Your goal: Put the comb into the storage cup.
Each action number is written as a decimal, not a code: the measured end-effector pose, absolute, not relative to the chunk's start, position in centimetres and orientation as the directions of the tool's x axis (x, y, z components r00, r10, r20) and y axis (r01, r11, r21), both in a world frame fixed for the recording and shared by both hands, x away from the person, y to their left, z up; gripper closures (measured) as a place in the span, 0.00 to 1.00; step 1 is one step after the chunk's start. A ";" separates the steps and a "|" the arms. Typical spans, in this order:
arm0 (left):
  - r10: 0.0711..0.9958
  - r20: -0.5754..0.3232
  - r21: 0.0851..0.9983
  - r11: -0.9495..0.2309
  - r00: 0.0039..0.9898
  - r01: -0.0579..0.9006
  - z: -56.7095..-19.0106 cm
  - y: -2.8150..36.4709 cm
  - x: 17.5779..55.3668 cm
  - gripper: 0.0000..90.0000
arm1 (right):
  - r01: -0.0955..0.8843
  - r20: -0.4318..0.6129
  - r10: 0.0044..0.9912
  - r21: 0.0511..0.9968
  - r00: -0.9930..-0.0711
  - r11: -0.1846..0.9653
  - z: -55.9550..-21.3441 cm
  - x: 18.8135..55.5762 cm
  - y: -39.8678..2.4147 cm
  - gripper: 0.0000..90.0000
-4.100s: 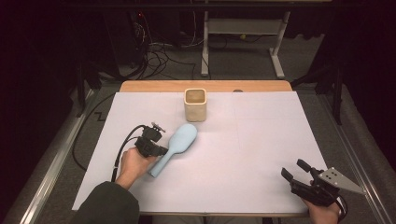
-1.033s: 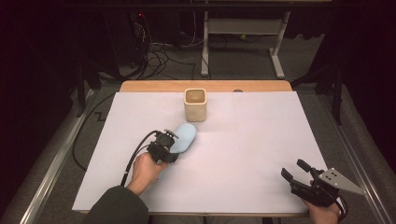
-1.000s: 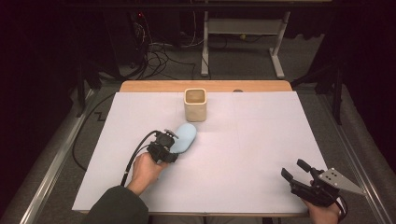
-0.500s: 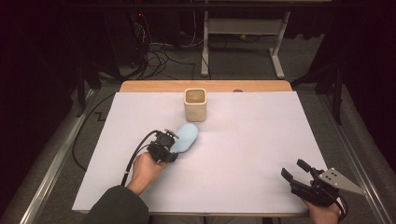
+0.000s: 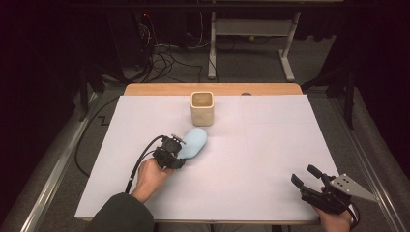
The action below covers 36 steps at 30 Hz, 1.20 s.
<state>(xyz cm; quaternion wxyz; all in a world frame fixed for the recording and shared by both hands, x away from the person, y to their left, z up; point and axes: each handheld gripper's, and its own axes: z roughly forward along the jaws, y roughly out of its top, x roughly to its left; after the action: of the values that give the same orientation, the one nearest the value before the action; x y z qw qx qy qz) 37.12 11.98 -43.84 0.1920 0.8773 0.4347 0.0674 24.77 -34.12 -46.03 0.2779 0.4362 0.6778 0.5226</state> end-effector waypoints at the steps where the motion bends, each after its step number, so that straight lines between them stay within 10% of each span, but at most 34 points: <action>1: 0.790 -0.050 0.401 -0.545 0.612 0.736 -43.8 12.0 37.1 0.77 | 0.301 0.080 0.882 0.951 -0.465 0.073 -46.0 24.8 -34.1 0.31; 36: 0.724 -0.093 0.573 -0.522 0.683 0.632 -41.0 13.0 33.5 0.77 | 0.294 0.071 0.882 0.953 -0.466 0.079 -45.9 24.9 -33.6 0.30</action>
<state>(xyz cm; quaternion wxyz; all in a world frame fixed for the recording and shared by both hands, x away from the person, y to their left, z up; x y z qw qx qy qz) 33.52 13.02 -41.02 0.2944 0.8690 0.3900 0.0784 24.89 -33.62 -45.88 0.2816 0.4333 0.6783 0.5223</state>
